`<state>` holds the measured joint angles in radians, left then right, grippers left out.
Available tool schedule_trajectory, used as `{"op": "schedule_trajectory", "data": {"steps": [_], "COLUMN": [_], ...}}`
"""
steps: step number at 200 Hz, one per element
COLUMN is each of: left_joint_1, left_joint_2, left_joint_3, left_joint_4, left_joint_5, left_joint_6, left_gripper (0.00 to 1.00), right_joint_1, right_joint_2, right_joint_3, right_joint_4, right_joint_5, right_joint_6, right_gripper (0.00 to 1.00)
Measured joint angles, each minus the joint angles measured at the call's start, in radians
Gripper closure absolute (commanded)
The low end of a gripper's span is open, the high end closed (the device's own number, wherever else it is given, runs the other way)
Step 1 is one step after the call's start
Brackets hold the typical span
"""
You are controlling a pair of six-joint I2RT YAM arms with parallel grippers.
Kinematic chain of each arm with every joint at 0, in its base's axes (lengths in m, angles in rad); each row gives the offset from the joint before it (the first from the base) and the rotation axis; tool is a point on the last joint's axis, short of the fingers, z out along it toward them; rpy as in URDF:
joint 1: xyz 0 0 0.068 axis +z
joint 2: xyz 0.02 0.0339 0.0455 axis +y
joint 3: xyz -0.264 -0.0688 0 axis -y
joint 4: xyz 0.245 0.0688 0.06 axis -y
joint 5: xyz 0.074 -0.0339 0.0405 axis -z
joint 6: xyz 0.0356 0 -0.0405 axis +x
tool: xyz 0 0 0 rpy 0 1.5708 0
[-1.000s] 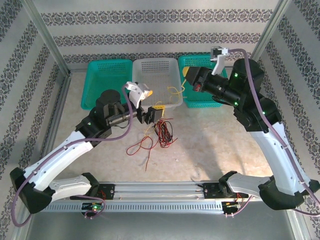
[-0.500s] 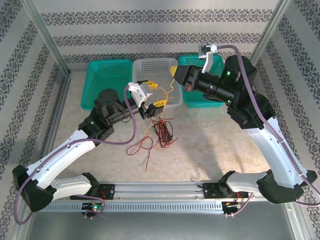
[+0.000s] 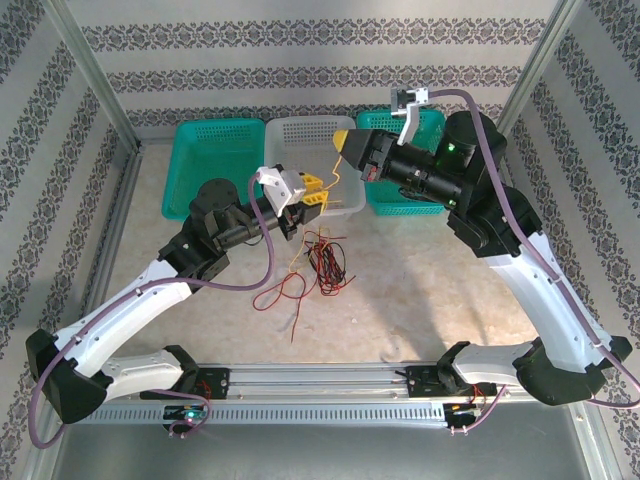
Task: Untangle the cables
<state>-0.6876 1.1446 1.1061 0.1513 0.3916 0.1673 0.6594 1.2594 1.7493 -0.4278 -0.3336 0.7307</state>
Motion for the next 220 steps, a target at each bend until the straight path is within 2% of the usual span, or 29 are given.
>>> {"op": "schedule_trajectory", "data": {"steps": [14,44,77,87,107,114,123,151,171,192,220], "left_joint_1": [0.000,0.000,0.000,0.000,0.000,0.000,0.000,0.005,0.029,0.098,0.222], "left_joint_2": [0.002,0.007,0.005,0.003,0.001,0.000,0.001,0.005,0.011,0.043,0.166], "left_joint_3": [-0.001,-0.005,-0.029,-0.041,-0.047,-0.044,-0.033,0.072,0.168,0.270,0.451], "left_joint_4": [0.000,0.001,0.026,0.034,0.034,0.032,0.014,-0.087,-0.139,-0.211,-0.375], "left_joint_5": [0.000,-0.003,-0.065,-0.105,-0.195,-0.234,-0.289,-0.457,-0.536,-0.586,-0.607], "left_joint_6": [-0.001,-0.011,-0.043,-0.048,-0.052,-0.051,-0.051,-0.040,-0.043,-0.068,-0.134], "left_gripper": [1.00,1.00,1.00,1.00,1.00,1.00,1.00,1.00,1.00,1.00,1.00], "right_joint_1": [0.000,0.000,-0.001,-0.006,-0.041,-0.061,-0.092,-0.157,-0.171,-0.173,-0.172], "right_joint_2": [-0.001,-0.008,-0.052,-0.086,-0.168,-0.201,-0.246,-0.371,-0.433,-0.444,-0.408], "right_joint_3": [-0.006,-0.027,-0.095,-0.138,-0.233,-0.268,-0.313,-0.434,-0.523,-0.616,-0.694], "right_joint_4": [0.015,0.027,0.032,0.033,0.028,0.025,0.016,-0.026,-0.066,-0.115,-0.207], "right_joint_5": [0.000,0.002,0.040,0.070,0.125,0.146,0.176,0.260,0.292,0.297,0.294], "right_joint_6": [0.001,0.003,-0.003,0.004,0.007,0.012,0.015,0.026,0.034,0.060,0.086], "right_gripper": [1.00,1.00,0.57,0.51,0.45,0.35,0.27,0.26,0.28,0.26,0.30]}}
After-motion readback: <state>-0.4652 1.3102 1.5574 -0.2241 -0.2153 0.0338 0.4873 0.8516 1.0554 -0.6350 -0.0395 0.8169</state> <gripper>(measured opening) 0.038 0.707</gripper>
